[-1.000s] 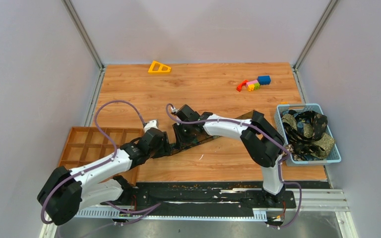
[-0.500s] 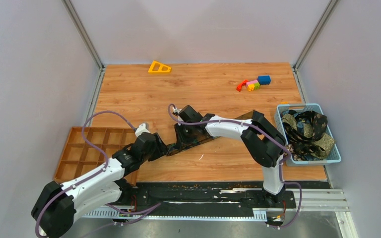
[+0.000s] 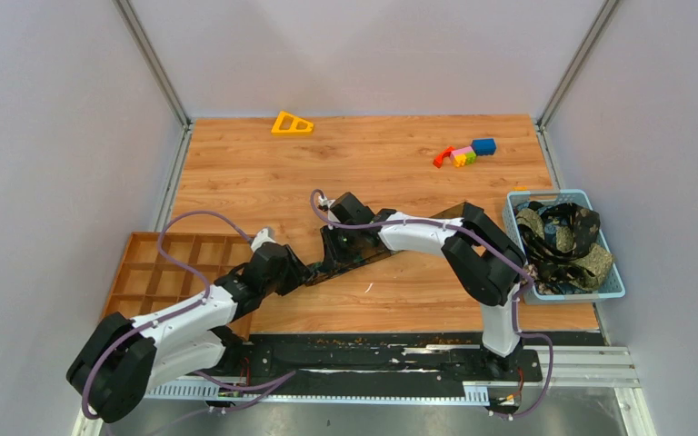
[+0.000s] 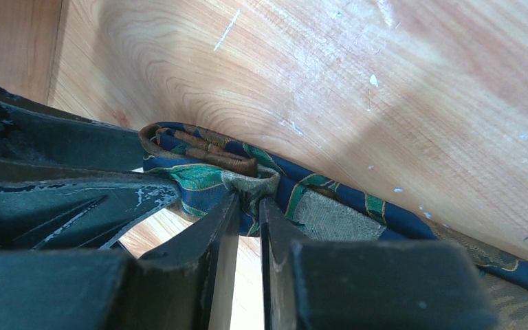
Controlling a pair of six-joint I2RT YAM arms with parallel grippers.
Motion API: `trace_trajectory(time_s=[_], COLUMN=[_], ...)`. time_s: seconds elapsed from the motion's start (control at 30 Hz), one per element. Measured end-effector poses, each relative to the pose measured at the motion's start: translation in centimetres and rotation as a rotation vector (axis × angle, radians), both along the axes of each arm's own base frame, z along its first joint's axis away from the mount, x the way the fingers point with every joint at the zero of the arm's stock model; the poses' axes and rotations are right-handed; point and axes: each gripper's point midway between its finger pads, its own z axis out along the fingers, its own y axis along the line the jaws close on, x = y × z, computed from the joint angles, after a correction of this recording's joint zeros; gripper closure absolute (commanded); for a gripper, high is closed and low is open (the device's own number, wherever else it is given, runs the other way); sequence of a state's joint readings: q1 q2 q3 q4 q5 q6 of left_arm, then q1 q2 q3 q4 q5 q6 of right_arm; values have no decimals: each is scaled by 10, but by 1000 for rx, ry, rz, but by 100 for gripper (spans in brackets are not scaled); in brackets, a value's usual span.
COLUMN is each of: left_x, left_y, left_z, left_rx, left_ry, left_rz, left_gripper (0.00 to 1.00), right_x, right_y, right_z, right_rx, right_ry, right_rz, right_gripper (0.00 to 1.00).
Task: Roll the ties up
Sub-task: Roll the tie at the center of the board.
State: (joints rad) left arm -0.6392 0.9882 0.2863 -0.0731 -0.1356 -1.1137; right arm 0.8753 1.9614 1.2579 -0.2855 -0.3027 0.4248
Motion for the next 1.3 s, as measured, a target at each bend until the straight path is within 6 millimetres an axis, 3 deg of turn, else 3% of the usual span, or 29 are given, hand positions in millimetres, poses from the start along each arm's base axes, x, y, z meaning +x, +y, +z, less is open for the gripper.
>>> trace_trajectory(time_s=[0.2,0.47,0.67,0.87,1.03,1.3], left_x=[7,12,13,10,8,4], left_y=[-11,-18,-18,-11,1,18], left_z=[-2,-3,1,6,14,22], left_rx=[-32,-50,-10,75,154,250], left_ry=[-3,-8,8,28,31,44], left_rz=[-13,-28,-54,-91,-100,-100], left_gripper=[55,86,95,98,98,98], right_x=[1,5,2,1,3,-9], right_y=[0,-4,-9,-9,-3,12], right_z=[0,2,8,27,48,49], right_rx=[4,13,-3,1,38,53], right_ry=[1,6,11,5,-23,-3], right_rz=[-2,-15,-18,-16,-14,4], right_gripper=[84,83,74,70,75,85])
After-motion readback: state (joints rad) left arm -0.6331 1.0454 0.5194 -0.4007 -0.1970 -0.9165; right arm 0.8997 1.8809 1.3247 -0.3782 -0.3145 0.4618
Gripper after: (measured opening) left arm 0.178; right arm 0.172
